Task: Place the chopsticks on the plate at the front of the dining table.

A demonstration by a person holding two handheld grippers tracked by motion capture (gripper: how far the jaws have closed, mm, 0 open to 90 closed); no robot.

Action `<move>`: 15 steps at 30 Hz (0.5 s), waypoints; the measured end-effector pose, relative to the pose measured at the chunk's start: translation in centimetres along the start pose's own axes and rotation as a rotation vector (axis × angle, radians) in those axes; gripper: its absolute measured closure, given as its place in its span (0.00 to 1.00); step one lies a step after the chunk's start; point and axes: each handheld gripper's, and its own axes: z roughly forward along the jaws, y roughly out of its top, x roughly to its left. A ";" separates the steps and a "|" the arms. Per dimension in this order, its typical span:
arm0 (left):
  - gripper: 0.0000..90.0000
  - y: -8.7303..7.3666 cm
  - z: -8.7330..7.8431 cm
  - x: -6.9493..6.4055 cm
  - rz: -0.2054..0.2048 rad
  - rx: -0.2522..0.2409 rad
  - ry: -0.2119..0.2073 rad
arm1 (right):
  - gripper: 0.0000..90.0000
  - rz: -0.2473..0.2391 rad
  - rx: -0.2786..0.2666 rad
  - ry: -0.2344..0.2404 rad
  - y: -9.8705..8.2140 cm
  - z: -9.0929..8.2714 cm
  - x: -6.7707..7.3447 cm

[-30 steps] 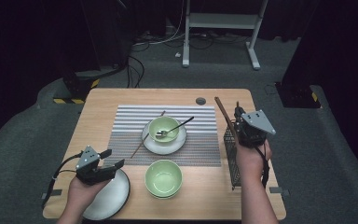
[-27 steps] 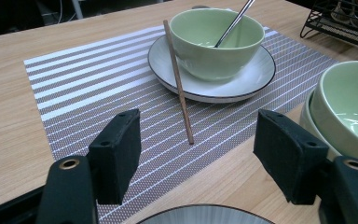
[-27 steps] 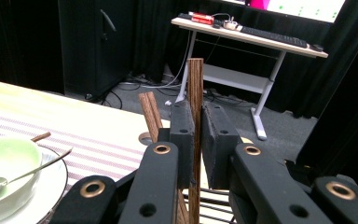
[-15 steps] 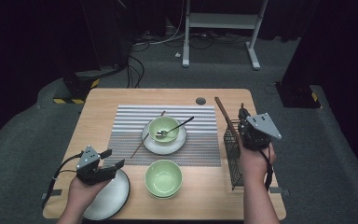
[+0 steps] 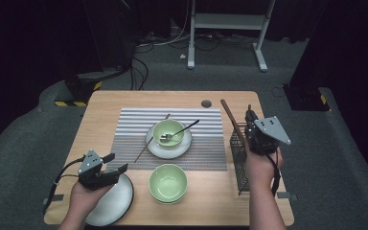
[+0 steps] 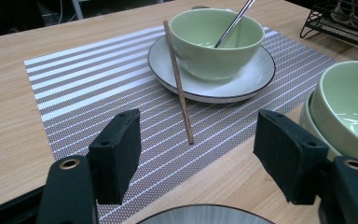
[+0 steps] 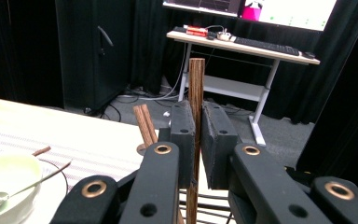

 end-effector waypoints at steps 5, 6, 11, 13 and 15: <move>0.36 0.0 0.0 0.0 -0.005 -0.004 0.000 | 0.93 0.008 -0.015 0.002 0.1 -0.2 0.0; 0.36 0.0 0.0 0.0 -0.006 -0.004 0.000 | 0.93 0.012 -0.019 0.003 0.2 -0.3 0.0; 0.36 0.0 0.0 -0.1 -0.006 -0.003 -0.002 | 0.93 0.020 -0.034 0.010 0.5 -0.5 0.0; 0.36 0.0 0.0 -0.1 -0.008 -0.003 -0.002 | 0.93 0.028 -0.038 0.018 0.6 -0.6 0.0; 0.36 0.0 0.0 -0.1 -0.011 -0.005 -0.003 | 0.93 0.031 -0.042 0.020 0.7 -0.7 0.1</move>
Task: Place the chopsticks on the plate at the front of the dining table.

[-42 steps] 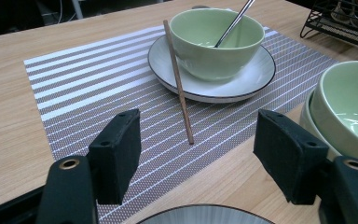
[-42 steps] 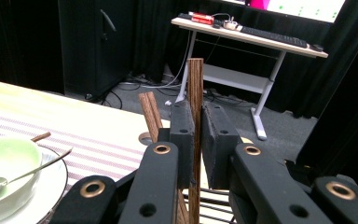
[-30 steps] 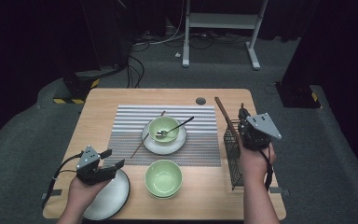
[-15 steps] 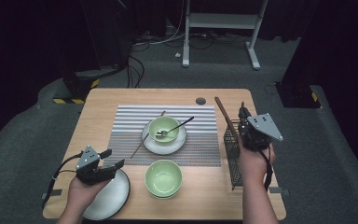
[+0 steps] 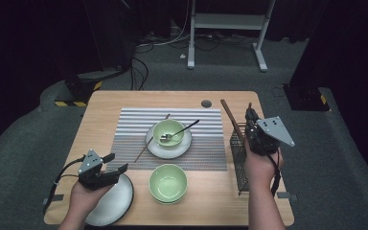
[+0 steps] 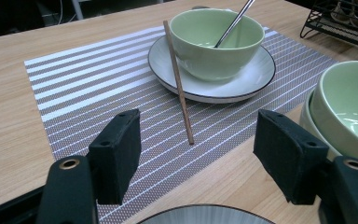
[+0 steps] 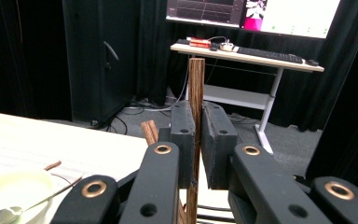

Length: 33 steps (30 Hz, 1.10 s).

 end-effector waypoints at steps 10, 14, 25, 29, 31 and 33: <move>0.36 -0.1 0.0 -0.1 0.007 -0.002 -0.001 | 0.93 0.017 -0.031 0.006 0.4 -0.4 0.0; 0.36 -0.1 0.0 -0.1 0.007 -0.003 -0.002 | 0.93 0.023 -0.048 0.006 0.6 -0.6 -0.1; 0.36 -0.3 -0.1 -0.3 0.009 -0.012 -0.016 | 0.93 0.037 -0.095 0.010 1.7 -1.4 -0.3; 0.35 -0.3 -0.1 -0.5 0.014 -0.013 -0.026 | 0.93 0.033 -0.112 0.009 2.2 -1.7 -0.2; 0.35 -0.3 -0.2 -0.6 0.024 -0.013 -0.027 | 0.93 0.032 -0.118 0.011 2.4 -1.8 -0.1; 0.35 -0.3 -0.2 -0.7 0.027 -0.015 -0.031 | 0.93 0.028 -0.125 0.009 2.6 -1.9 -0.1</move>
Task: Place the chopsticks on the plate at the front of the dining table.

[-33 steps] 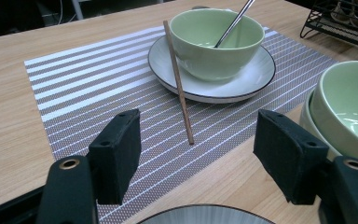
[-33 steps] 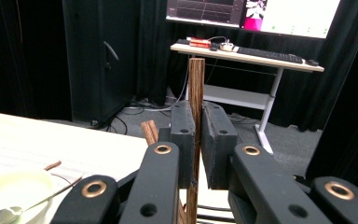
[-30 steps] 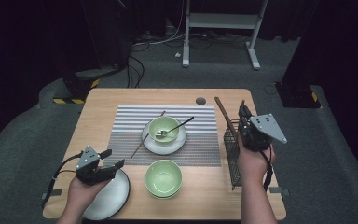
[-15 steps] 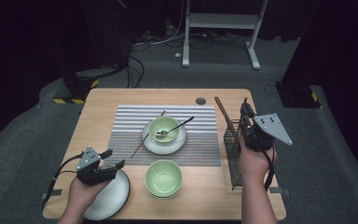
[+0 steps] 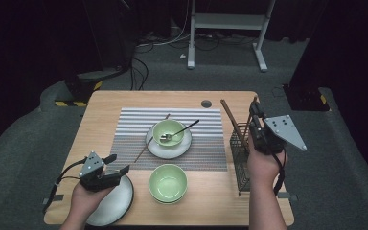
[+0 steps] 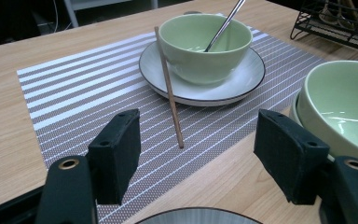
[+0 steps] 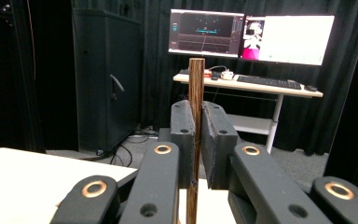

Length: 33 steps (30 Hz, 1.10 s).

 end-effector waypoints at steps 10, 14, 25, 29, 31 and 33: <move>0.35 0.1 -0.1 0.0 0.000 -0.006 -0.007 | 0.93 -0.008 -0.033 -0.006 1.1 -0.3 0.1; 0.35 0.2 -0.2 -0.2 0.006 -0.009 -0.012 | 0.93 -0.016 -0.044 -0.006 1.6 -0.4 0.2; 0.35 0.2 -0.3 -0.4 0.014 -0.015 -0.018 | 0.93 -0.026 -0.082 0.015 2.9 -0.9 1.1; 0.35 0.2 -0.3 -0.5 0.016 -0.020 -0.020 | 0.93 -0.030 -0.101 0.038 3.3 -1.1 1.8; 0.35 0.2 -0.3 -0.5 0.018 -0.018 -0.018 | 0.93 -0.032 -0.108 0.047 3.4 -1.2 2.1; 0.35 0.2 -0.3 -0.5 0.017 -0.018 -0.019 | 0.93 -0.032 -0.109 0.055 3.5 -1.3 2.4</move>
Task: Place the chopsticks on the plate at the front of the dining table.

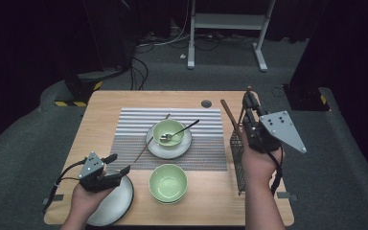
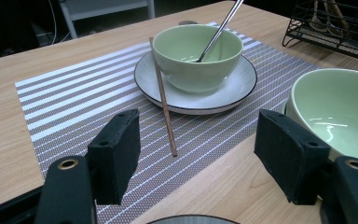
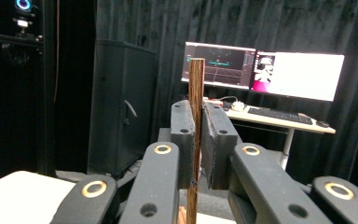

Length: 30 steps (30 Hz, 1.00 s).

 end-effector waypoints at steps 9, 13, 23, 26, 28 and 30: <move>0.35 0.1 -0.1 -0.1 -0.001 -0.003 -0.004 | 0.93 0.013 -0.011 0.040 -0.1 0.1 1.4; 0.35 0.0 -0.1 -0.1 -0.005 -0.007 -0.005 | 0.93 0.016 -0.012 0.056 -0.3 0.1 2.0; 0.35 0.1 -0.2 -0.2 0.002 -0.008 -0.010 | 0.93 0.040 -0.015 0.101 -1.0 0.0 3.4; 0.36 0.1 -0.2 -0.2 -0.001 -0.009 -0.010 | 0.93 0.043 -0.013 0.110 -1.3 0.0 3.7; 0.36 0.1 -0.2 -0.2 -0.001 -0.008 -0.010 | 0.93 0.045 -0.013 0.116 -1.5 0.0 3.9; 0.36 0.0 -0.1 -0.2 0.003 -0.007 -0.010 | 0.93 0.052 -0.014 0.123 -1.5 -0.1 4.1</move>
